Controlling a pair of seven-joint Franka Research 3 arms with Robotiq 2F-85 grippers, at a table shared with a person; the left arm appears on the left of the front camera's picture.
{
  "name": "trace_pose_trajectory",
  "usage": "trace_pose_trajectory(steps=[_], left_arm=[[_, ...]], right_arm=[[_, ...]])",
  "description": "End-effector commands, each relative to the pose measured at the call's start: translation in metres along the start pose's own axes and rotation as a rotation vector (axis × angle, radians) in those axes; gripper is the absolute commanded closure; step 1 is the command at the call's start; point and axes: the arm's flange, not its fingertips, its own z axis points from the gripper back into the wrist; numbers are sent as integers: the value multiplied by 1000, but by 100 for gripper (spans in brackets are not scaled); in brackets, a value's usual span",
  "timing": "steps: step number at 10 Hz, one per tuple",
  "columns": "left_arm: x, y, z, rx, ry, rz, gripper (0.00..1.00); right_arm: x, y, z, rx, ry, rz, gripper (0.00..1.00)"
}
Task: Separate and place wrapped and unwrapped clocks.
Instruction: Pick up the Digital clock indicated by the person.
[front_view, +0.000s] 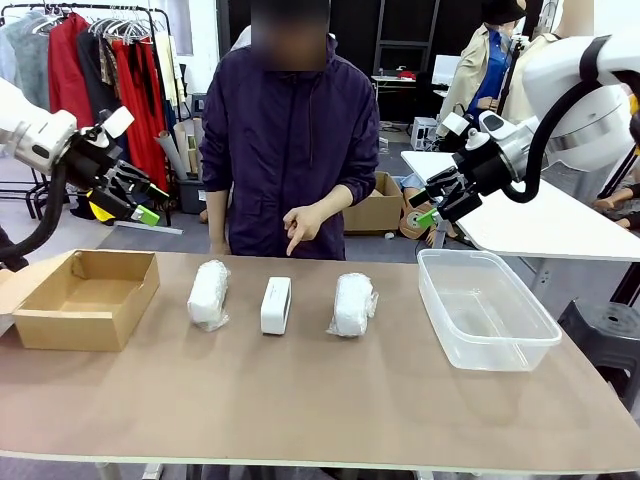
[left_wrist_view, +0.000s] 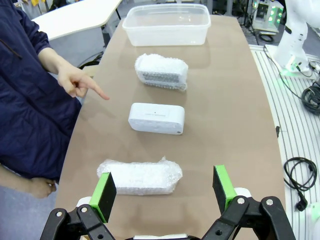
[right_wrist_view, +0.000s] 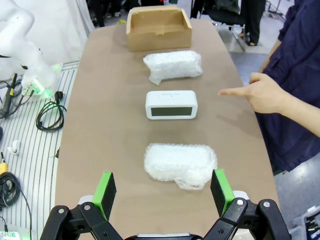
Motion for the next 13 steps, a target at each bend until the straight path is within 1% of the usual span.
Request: trace_pose_trajectory(steps=[1,7,9,11,13], left_arm=[[2,-2,1,3,-7,1,0],[2,-2,1,3,-7,1,0],[2,-2,1,3,-7,1,0],[2,-2,1,3,-7,1,0],[2,-2,1,3,-7,1,0]], right_arm=[[1,1,2,1,-2,2,0],[0,0,0,0,0,0,0],[22,11,-8,-24,-12,-36,0],[56,29,-21,-74,47,-125,0],[105,43,-39,-155,108,-313,0]])
